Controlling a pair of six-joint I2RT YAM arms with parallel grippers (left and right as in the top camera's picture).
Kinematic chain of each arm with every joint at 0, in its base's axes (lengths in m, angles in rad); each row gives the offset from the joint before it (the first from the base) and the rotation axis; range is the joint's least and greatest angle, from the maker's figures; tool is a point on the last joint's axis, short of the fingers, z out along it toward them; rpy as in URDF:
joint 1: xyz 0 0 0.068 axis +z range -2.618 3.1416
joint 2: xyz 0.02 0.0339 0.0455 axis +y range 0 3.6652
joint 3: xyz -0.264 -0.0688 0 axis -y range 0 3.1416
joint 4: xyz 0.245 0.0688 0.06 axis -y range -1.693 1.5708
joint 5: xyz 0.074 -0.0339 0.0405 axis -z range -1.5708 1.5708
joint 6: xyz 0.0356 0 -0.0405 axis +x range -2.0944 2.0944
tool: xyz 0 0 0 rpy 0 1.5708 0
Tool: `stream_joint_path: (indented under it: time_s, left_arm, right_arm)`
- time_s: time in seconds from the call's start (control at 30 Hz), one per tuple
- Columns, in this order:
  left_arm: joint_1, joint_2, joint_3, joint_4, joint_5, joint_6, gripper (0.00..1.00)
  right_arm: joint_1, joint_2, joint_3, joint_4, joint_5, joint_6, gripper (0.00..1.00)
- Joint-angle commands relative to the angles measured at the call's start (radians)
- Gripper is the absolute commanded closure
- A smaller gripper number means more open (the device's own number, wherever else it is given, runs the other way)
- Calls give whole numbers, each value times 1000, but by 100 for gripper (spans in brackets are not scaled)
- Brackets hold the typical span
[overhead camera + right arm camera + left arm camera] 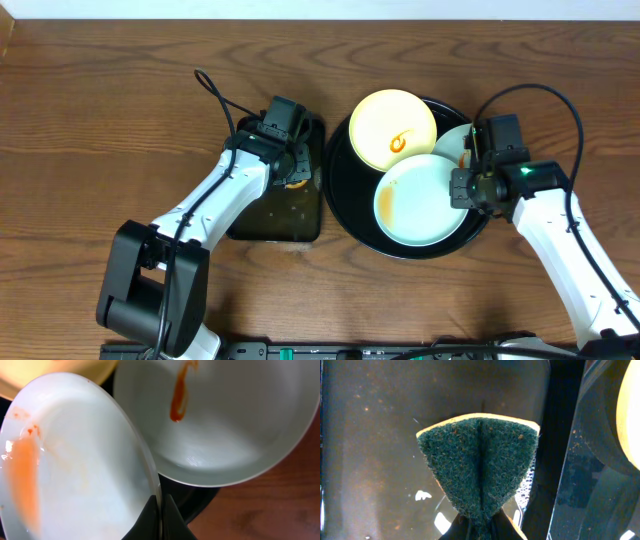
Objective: Clean dirty plates on tray and stack at the side
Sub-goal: 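Lift the cleaned pale green plate with the right gripper, set it right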
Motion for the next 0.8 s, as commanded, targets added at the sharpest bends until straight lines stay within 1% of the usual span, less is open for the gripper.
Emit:
stream_joint_path:
  time_s: [0.0, 0.07, 0.1, 0.23, 0.27, 0.33, 0.4, 0.47, 0.53, 0.57, 0.67, 0.77]
  left_arm:
    - [2, -8, 0, -2, -13, 5, 92]
    - [2, -8, 0, -2, -13, 5, 92]
    - [2, -8, 0, -2, -13, 5, 92]
    - [2, -8, 0, -2, -13, 5, 92]
    - [2, -8, 0, -2, -13, 5, 92]
    - [2, -8, 0, -2, -13, 5, 92]
    - [2, -8, 0, -2, -13, 5, 92]
    - [2, -8, 0, -2, -13, 5, 93]
    - [2, -8, 0, -2, -13, 5, 92]
    - [2, -8, 0, -2, -13, 5, 92]
    - [2, -8, 0, -2, -13, 5, 92]
    - [2, -8, 0, -2, -13, 5, 92]
  right_arm:
    - [46, -25, 27, -13, 46, -52, 99]
    - [43, -25, 27, -31, 122, 27, 99]
    - [38, -25, 27, -33, 127, 50, 99]
    - [31, -25, 27, -1, -19, 53, 99]
    - [33, -25, 27, 6, -107, 21, 99]
    - [33, -25, 27, -4, -138, -8, 99]
    - [32, -25, 27, -19, -101, -7, 99]
    - [31, -25, 27, -21, -27, 35, 99]
    - [32, -25, 27, -15, -11, 61, 99]
    - [32, -25, 27, -10, -21, 50, 99]
    - [32, -25, 27, -8, -3, -43, 99]
    - [33, -25, 30, -20, -3, -83, 99]
